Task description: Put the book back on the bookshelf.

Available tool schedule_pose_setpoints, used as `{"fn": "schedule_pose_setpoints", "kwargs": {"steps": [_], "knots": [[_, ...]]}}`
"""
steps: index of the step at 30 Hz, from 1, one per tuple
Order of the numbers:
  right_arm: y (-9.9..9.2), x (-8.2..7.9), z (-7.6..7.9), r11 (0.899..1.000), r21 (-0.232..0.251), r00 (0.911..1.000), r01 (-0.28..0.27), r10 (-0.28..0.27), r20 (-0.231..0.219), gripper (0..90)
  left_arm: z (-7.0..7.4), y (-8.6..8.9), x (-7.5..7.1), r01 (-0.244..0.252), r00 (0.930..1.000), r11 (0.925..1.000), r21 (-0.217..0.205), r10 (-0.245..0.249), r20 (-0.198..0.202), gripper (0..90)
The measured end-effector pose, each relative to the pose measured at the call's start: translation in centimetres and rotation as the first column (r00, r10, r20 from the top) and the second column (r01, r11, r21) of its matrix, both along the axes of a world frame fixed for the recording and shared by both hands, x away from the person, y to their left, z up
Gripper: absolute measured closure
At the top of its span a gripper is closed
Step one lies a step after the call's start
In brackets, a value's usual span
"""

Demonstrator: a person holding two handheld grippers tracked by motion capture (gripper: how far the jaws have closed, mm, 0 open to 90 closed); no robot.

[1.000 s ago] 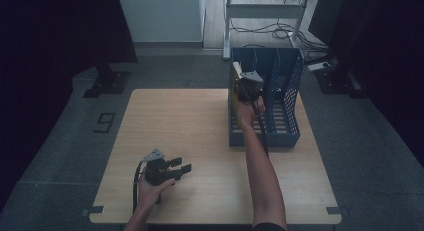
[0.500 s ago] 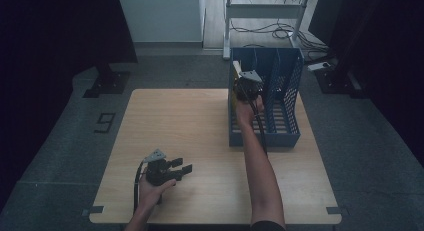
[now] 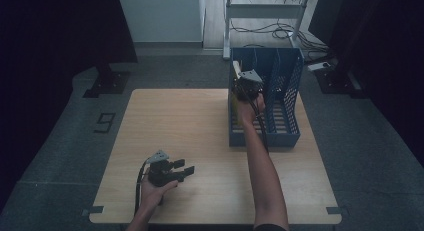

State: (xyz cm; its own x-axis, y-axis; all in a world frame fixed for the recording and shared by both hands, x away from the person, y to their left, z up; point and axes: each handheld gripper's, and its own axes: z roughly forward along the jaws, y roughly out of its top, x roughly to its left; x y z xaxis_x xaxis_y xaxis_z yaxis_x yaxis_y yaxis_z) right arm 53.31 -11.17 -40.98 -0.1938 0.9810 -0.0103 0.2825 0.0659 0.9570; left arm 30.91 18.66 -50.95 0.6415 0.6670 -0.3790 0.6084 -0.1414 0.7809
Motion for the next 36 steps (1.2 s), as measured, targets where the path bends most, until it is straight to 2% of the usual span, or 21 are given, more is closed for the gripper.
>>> {"fn": "schedule_pose_setpoints", "kwargs": {"steps": [7,15,24,32,36], "knots": [[-0.4,-0.8,-0.4,0.999,-0.014,0.9987,-0.038,0.038,-0.034,58.3,0.0,-0.3,-0.1,0.008,1.0000,0.9999,0.007,-0.008,-0.002,38.7],[-0.7,-2.2,-0.5,0.998,-0.036,0.9981,-0.057,0.056,-0.026,54.9,0.0,-0.5,-0.1,0.015,0.9999,0.9998,0.012,-0.015,-0.003,38.6],[-1.1,-3.0,-0.5,0.996,-0.054,0.9971,-0.072,0.071,-0.030,53.9,-0.1,-0.6,-0.1,0.017,0.9998,0.9997,0.016,-0.016,-0.006,38.4],[-1.4,-3.3,-1.1,0.996,-0.055,0.9963,-0.076,0.073,-0.045,51.3,-0.2,-0.7,-0.1,0.021,0.9997,0.9996,0.020,-0.021,-0.009,38.3],[-1.5,-3.6,-1.2,0.996,-0.046,0.9968,-0.074,0.072,-0.035,49.9,-0.2,-0.8,-0.1,0.023,0.9997,0.9995,0.021,-0.023,-0.009,38.2]]}}
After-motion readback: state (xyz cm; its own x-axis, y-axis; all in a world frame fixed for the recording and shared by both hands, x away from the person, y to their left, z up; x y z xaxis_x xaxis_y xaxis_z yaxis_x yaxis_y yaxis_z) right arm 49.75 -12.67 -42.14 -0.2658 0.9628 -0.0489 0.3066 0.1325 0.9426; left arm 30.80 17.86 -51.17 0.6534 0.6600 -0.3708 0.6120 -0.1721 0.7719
